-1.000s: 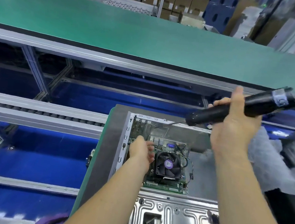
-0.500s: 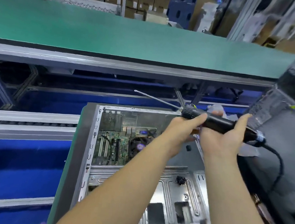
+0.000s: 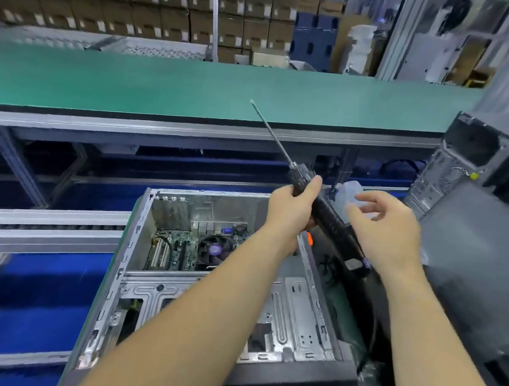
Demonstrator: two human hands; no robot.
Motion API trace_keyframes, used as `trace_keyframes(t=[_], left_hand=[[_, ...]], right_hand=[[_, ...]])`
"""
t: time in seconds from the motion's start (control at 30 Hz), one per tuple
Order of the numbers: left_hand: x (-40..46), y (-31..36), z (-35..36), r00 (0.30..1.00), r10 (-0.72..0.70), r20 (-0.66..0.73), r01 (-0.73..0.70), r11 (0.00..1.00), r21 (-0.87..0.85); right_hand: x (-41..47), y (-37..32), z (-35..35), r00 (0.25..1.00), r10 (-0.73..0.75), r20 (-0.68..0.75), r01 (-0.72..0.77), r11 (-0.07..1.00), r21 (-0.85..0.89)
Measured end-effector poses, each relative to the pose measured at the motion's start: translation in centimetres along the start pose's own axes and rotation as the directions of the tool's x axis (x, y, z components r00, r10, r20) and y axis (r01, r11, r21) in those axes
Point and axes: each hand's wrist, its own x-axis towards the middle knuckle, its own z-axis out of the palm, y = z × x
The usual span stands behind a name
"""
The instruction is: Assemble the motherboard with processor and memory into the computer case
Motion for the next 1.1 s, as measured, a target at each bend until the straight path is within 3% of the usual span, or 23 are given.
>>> trace_keyframes(t=[0.07, 0.13, 0.23, 0.3, 0.37, 0.43, 0.5, 0.57, 0.77, 0.93, 1.1], left_hand=[[-0.3, -0.5, 0.5, 1.0, -0.012, 0.029, 0.01, 0.997, 0.078], [-0.4, -1.1, 1.1, 1.0, -0.009, 0.026, 0.006, 0.992, 0.127], [-0.4, -1.9, 2.0, 1.0, -0.006, -0.003, 0.007, 0.98, 0.2], [-0.1, -2.2, 2.1, 1.0, 0.026, 0.001, -0.024, 0.92, 0.391], [0.2, -2.6, 1.3, 0.989, 0.149, 0.023, -0.124, 0.722, 0.681], [0.3, -4.0, -0.1, 0.949, 0.307, 0.07, -0.197, 0.406, 0.893], [0.2, -6.1, -1.6, 0.915, 0.386, 0.122, -0.193, 0.152, 0.969], [0.1, -8.3, -2.6, 0.918, 0.362, 0.16, -0.184, 0.032, 0.982], [0.7, -9.6, -2.8, 0.904, 0.358, 0.234, -0.232, -0.05, 0.971], [0.9, -9.6, -2.7, 0.921, 0.331, 0.206, -0.221, 0.007, 0.975], [0.9, -9.1, -2.5, 0.942, 0.3, 0.15, -0.18, 0.073, 0.981]], right_hand=[[1.0, 1.3, -0.9, 0.96, 0.017, 0.278, 0.001, 0.998, -0.061], [1.1, 2.5, -0.8, 0.867, 0.029, 0.498, -0.018, 0.999, -0.026], [0.4, 5.0, 0.7, 0.876, -0.042, 0.48, 0.033, 0.999, 0.028], [0.1, 7.3, 1.8, 0.911, -0.043, 0.409, 0.014, 0.997, 0.074], [-0.2, 10.0, 2.7, 0.934, 0.022, 0.356, -0.059, 0.994, 0.094], [-0.6, 12.9, 3.7, 0.935, 0.128, 0.33, -0.146, 0.989, 0.031], [-1.3, 15.4, 4.8, 0.92, 0.208, 0.331, -0.202, 0.978, -0.054], [-2.1, 17.4, 6.0, 0.901, 0.254, 0.352, -0.22, 0.966, -0.134], [-4.0, 19.7, 8.7, 0.812, 0.365, 0.456, -0.281, 0.928, -0.243], [-5.0, 20.1, 9.9, 0.758, 0.437, 0.484, -0.35, 0.899, -0.264], [-3.9, 20.0, 10.4, 0.756, 0.454, 0.472, -0.335, 0.887, -0.317]])
